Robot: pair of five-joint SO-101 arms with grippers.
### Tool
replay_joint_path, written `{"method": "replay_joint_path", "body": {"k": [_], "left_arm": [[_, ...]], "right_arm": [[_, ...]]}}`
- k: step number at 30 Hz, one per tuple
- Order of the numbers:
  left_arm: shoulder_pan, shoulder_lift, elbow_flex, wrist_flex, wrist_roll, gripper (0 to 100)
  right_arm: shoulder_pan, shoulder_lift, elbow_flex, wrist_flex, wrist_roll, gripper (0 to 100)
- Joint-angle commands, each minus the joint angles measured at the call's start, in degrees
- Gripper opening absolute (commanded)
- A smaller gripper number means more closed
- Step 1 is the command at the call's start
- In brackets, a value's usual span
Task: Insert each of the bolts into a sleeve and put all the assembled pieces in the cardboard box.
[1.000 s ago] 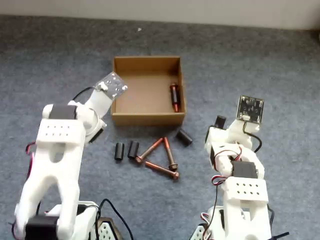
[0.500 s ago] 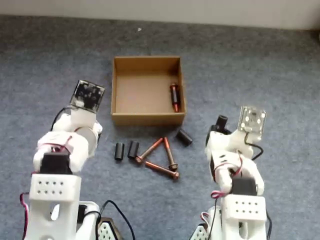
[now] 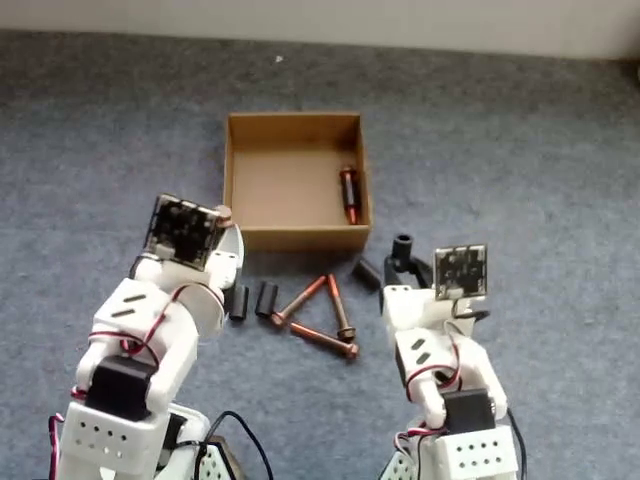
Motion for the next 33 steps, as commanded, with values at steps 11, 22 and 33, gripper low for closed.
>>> {"method": "replay_joint_path", "body": {"k": [11, 22, 33], "left_arm": [[8.92, -3.56, -0.66, -12.66, 8.62, 1], [14.11, -3.56, -0.66, -15.12, 8.7, 1], [14.02, -3.56, 1.45, -15.12, 14.15, 1]], "right_arm": [[-14.2, -9.19, 2.77, -1.27, 0.88, 0.5], [-28.88, -9.27, 2.77, -2.42, 7.3, 0.5], [-30.11, -9.27, 7.78, -15.87, 9.23, 0.5]]}}
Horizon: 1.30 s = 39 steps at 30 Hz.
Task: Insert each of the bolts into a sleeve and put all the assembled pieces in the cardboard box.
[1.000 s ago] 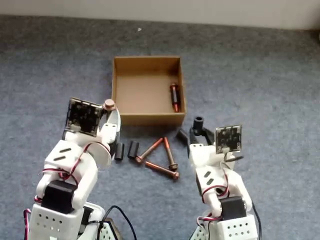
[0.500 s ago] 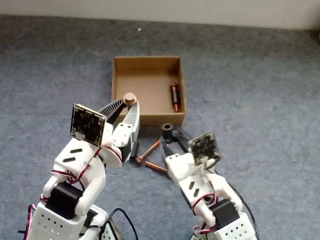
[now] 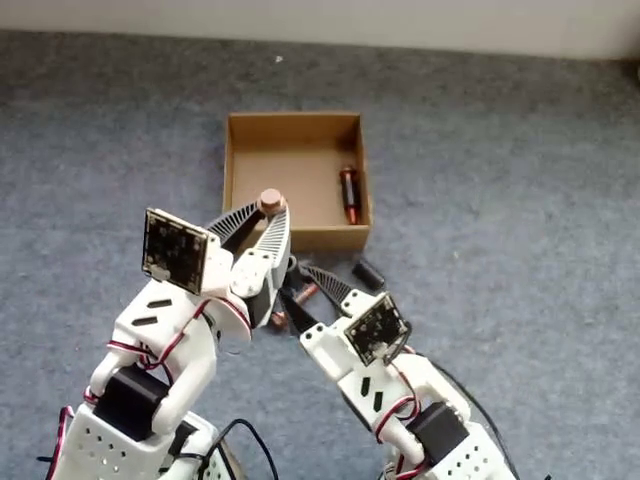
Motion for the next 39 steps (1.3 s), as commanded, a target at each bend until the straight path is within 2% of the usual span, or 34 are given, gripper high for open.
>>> {"method": "replay_joint_path", "body": {"k": [1, 22, 31, 39], "left_arm": [[0.57, -0.75, 1.27, -1.93, 1.32, 1], [0.57, -1.27, -2.42, -3.08, 1.49, 1], [0.84, -16.48, -2.24, 0.97, 1.49, 1], [5.49, -18.15, 2.59, 1.05, 1.14, 1]], "right_arm": [[-0.66, -1.01, 2.24, -3.03, 0.53, 0.5], [-0.75, -0.92, 5.67, -3.12, 0.62, 0.5], [-0.66, -0.92, 5.67, -3.03, 0.26, 0.5], [-0.66, -0.92, 5.67, -3.12, 0.26, 0.5]]}}
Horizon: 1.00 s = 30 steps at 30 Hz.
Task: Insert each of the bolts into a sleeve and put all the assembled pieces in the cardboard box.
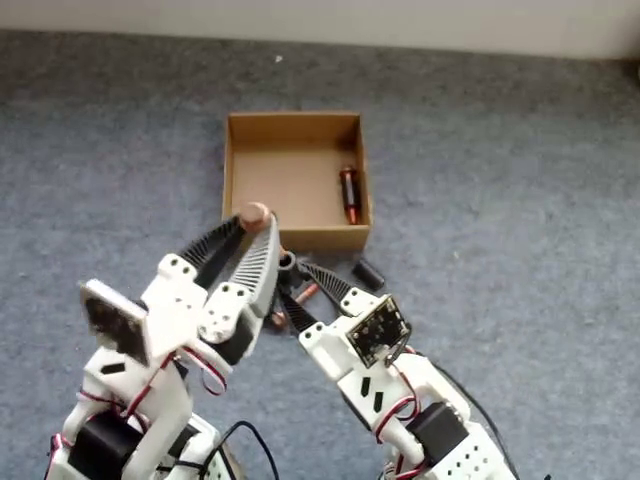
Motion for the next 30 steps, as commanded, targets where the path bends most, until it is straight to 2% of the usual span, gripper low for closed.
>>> {"method": "replay_joint_path", "body": {"k": [1, 20, 30], "left_arm": [[2.42, -0.48, 0.84, -0.26, 0.09, 1], [-1.01, -0.66, 5.85, -0.35, 0.0, 1], [3.21, -1.01, 9.45, -0.26, 0.0, 1]], "right_arm": [[-0.48, -0.92, 5.58, -1.8, 0.26, 0.5], [-0.48, -1.01, 5.23, -1.8, 0.35, 0.5], [-0.31, -1.01, 5.23, -1.8, 0.44, 0.5]]}}
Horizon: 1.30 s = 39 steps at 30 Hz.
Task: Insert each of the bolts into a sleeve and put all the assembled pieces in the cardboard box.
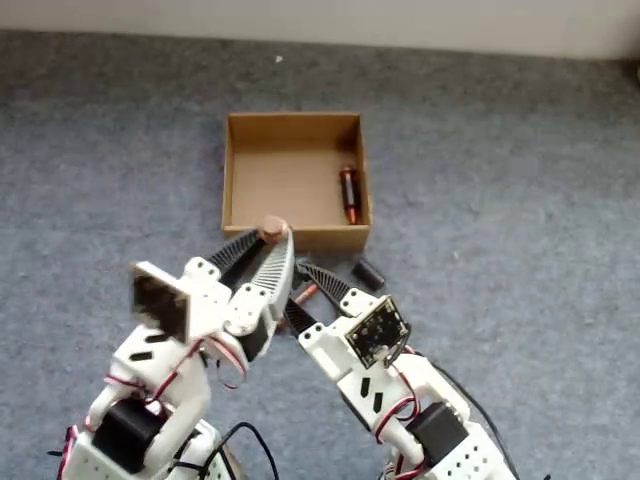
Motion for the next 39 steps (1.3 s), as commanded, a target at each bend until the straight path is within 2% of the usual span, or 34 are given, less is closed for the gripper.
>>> {"method": "replay_joint_path", "body": {"k": [1, 6, 12, 17, 28, 30, 33, 35, 39], "left_arm": [[1.89, -0.57, 1.19, -0.26, 0.0, 1], [1.45, -0.57, 1.98, 0.09, -2.64, 11], [1.8, -0.57, 3.3, 0.09, -3.16, 13], [1.45, -0.13, 3.12, 2.11, -3.16, 20], [0.75, -0.66, 4.44, 3.69, -3.25, 21], [-1.19, -0.57, 5.05, 3.69, -3.69, 21], [-5.58, -0.66, 7.52, 3.69, -10.37, 20], [-9.98, -0.66, 9.27, 3.69, -13.27, 16], [-19.03, -0.66, 12.0, 3.69, -14.15, 7]], "right_arm": [[0.22, -1.01, 5.32, -1.8, 0.26, 0.5], [4.0, -1.01, 5.23, -1.8, 0.0, 0.5], [4.53, -1.01, 5.41, -1.8, 0.0, 0.5], [4.62, -1.01, 5.67, -1.8, 0.0, 0.5], [12.0, -0.92, 5.76, -1.45, 0.0, 0.5], [13.49, -0.84, 5.76, -1.45, 0.0, 0.5], [16.31, -0.57, 5.76, -1.45, 0.0, 0.5], [17.98, -0.48, 5.76, -1.45, 0.0, 0.5], [20.53, -0.48, 5.76, -1.36, 0.0, 0.5]]}}
